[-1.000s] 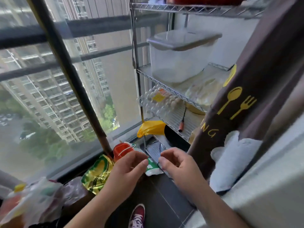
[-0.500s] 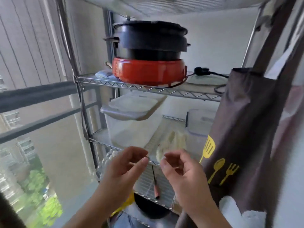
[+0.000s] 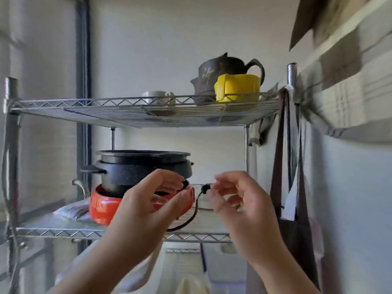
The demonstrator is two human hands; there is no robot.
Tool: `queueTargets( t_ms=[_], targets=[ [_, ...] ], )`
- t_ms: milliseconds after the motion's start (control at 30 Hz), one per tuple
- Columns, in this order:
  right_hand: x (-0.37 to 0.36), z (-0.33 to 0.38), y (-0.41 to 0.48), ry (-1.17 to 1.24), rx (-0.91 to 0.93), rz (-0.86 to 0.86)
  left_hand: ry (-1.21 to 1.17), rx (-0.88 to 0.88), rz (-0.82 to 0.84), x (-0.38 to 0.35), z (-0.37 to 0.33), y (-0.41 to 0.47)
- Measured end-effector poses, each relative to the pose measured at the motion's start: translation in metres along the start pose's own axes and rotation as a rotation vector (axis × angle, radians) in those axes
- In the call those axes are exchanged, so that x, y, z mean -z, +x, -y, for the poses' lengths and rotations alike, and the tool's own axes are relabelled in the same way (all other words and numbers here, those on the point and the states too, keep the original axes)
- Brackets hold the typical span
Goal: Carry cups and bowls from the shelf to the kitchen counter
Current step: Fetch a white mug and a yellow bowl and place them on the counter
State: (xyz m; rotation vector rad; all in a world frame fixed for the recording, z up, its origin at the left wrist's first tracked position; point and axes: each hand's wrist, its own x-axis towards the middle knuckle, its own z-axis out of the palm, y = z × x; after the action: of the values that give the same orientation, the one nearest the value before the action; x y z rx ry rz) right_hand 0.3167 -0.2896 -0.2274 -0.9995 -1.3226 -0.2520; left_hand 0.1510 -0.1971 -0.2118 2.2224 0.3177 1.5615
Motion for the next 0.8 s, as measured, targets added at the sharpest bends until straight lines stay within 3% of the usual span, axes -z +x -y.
queueTargets(
  t_ms=[233, 400, 667, 800],
  targets=[
    [0.001, 0.018, 0.087, -0.084, 0.158, -0.039, 0.088, -0.1, -0.096, 0.002, -0.014, 0.091],
    [0.012, 0.021, 0.153, -0.197, 0.128, -0.15, 0.229, -0.12, -0.148, 0.006, -0.02, 0.161],
    [0.014, 0.028, 0.21, -0.671, 0.137, -0.366, 0.477, -0.143, -0.143, 0.027, -0.027, 0.243],
    [0.0, 0.034, 0.222, -0.871, 0.157, -0.36, 0.62, -0.071, -0.082, 0.043, -0.019, 0.263]
  ],
)
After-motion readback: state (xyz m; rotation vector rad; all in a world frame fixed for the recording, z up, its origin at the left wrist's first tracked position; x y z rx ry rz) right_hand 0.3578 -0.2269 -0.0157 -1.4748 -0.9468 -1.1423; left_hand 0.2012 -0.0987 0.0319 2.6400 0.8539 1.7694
